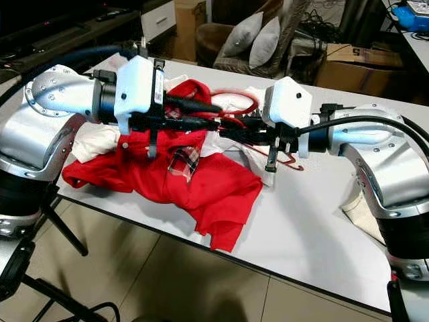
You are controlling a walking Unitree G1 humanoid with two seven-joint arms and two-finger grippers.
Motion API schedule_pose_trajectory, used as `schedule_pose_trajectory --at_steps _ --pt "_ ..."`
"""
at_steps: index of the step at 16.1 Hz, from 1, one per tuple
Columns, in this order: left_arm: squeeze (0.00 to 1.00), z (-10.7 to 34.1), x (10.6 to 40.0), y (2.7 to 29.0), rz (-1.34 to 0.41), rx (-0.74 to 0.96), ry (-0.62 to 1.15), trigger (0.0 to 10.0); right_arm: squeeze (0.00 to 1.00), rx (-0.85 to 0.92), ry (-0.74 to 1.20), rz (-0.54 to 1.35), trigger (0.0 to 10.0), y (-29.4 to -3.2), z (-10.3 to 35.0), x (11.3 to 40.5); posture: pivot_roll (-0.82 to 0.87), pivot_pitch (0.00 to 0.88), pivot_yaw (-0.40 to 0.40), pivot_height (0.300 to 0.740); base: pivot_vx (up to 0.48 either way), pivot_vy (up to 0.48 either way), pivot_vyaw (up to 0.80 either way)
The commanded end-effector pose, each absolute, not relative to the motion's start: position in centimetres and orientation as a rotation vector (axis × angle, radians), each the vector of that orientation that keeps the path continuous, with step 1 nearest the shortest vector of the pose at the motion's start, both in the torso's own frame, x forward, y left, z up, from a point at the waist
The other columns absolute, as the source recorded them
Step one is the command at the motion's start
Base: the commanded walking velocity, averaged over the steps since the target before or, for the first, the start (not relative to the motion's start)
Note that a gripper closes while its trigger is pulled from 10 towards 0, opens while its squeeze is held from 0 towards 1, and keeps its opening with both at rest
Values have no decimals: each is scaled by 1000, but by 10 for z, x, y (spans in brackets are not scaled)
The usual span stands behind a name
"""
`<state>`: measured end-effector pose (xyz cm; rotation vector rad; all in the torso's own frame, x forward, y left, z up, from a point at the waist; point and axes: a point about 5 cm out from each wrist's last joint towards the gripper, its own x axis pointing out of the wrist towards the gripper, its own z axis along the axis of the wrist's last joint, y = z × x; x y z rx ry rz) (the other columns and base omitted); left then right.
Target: Hang hanger
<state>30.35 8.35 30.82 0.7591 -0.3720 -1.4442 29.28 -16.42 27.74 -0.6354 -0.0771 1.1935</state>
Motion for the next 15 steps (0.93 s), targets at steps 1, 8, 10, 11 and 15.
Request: schedule_pose_trajectory --at_steps 1,8,10,11,15 --pt "1000 318 298 78 -1477 775 -417 10000 0 -621 -86 1157 0 -169 281 295 61 0 27 740 0 0 0" --pt "0 337 310 101 -1344 636 -470 10000 0 -588 -99 990 0 -197 287 304 60 0 30 740 0 0 0" --pt "0 341 313 108 -1307 598 -471 10000 0 -573 -93 946 0 -205 286 306 59 0 32 740 0 0 0" --pt "0 344 317 116 -1265 565 -454 10000 0 -548 -85 907 0 -212 284 306 59 0 33 740 0 0 0" --pt "0 338 326 156 -1025 425 -387 10000 0 -192 -128 767 0 -236 279 299 52 0 38 740 0 0 0"
